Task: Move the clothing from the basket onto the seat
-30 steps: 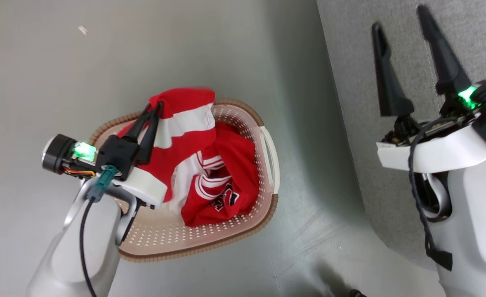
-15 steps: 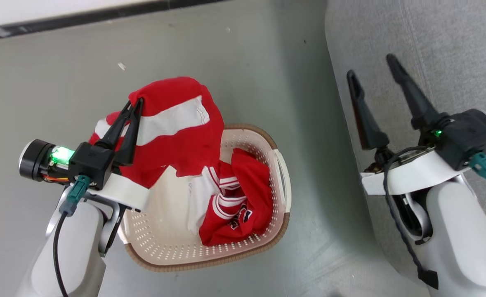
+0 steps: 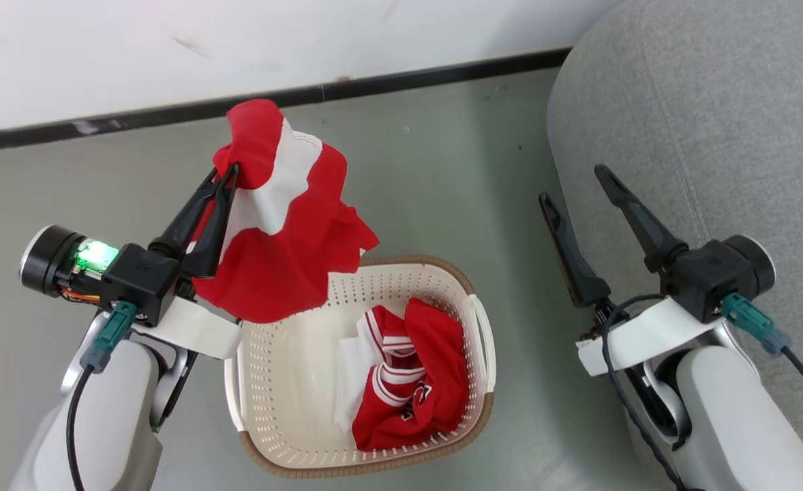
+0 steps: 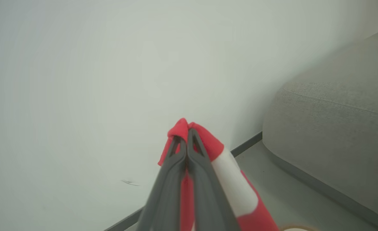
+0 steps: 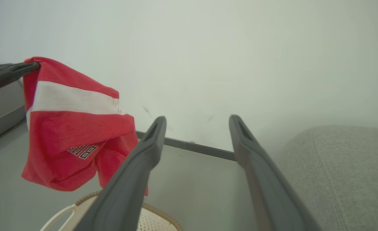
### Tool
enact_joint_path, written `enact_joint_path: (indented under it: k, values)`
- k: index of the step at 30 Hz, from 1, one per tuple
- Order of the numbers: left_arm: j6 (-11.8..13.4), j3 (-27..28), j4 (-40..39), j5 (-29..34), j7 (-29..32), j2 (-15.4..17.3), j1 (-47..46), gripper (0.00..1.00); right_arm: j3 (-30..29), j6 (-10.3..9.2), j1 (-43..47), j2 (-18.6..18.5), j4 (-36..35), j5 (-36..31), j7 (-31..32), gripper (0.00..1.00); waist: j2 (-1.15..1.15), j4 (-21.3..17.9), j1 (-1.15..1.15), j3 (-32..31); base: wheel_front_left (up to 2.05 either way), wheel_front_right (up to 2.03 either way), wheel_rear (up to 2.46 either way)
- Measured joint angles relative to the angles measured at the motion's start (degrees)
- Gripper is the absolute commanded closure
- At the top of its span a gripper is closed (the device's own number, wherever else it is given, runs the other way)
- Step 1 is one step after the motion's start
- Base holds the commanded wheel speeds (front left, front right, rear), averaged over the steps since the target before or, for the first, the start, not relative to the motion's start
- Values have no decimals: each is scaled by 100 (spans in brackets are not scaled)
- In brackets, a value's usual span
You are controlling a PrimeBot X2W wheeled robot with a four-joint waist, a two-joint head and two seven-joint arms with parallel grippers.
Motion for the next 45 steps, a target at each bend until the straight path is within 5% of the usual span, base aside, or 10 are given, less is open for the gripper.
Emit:
enact_joint_path:
  k: [24,45]
  values:
    - [-296,-525,-506,111,9,344,319,100,817,0,884,-449,368,257,0,0,0,343,-1,-1503,0,0,0]
    - [-397,-1238,-878,-100,592,342,235,100,3169,0,949,-836,249,717,1,0,0,540,-1,-2376,0,0,0]
